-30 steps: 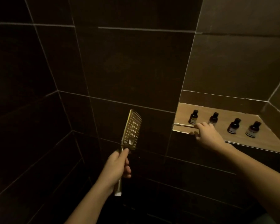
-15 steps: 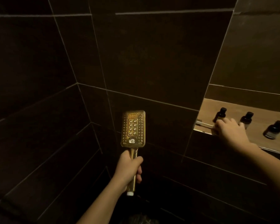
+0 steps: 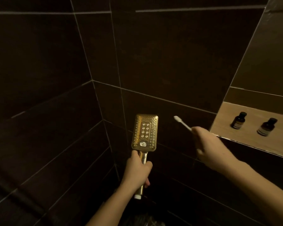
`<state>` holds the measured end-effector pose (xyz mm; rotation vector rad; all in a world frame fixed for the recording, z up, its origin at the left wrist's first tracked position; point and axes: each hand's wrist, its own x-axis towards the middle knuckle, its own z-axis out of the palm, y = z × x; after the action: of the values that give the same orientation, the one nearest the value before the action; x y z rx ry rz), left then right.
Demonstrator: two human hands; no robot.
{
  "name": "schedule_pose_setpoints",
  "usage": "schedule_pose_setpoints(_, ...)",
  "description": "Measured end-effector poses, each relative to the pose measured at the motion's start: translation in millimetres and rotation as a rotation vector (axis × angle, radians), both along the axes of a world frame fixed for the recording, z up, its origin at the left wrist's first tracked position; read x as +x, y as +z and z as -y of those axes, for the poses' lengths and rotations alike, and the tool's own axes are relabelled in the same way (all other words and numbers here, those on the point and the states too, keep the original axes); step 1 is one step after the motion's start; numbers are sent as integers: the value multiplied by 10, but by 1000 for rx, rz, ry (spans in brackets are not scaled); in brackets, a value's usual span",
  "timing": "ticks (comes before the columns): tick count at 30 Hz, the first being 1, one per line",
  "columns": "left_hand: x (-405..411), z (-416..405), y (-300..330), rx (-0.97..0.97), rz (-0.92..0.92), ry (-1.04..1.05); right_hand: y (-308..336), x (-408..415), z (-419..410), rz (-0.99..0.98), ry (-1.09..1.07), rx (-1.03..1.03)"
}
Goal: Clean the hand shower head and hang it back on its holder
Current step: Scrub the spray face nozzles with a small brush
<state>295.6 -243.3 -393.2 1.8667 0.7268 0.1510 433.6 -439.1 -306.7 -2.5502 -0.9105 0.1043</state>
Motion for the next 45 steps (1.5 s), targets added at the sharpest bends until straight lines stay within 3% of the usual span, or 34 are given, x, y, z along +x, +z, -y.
schedule_pose_setpoints(2,-43,-27,8,41,-16,-22,4,-70,-248,44,162,-10)
schedule_pose_setpoints(4,-91,-56,21,73,-22,-34,-11,-69,-475,266,265,-63)
schedule_pose_setpoints(6,-136,-83,28,94,-26,-42,6,-26,-665,443,284,-123)
schedule_pose_setpoints(8,-175,-108,33,111,-33,-47,56,8,-817,495,274,-164)
schedule_pose_setpoints(14,-248,-203,39,131,-51,-33,110,-15,-1039,515,296,-188)
schedule_pose_setpoints(20,-296,-278,74,81,-54,-5,-113,-256,-984,482,518,-259)
schedule_pose_setpoints(26,-313,-282,142,150,-57,1,33,55,-1065,596,290,-180)
schedule_pose_setpoints(32,-341,-331,155,158,-90,-12,-224,-324,-993,511,573,-206)
schedule_pose_setpoints(40,-365,-352,175,200,-60,-36,-56,7,-1124,590,311,-172)
schedule_pose_setpoints(45,-335,-377,164,174,-77,-19,-300,-428,-1059,481,504,-195)
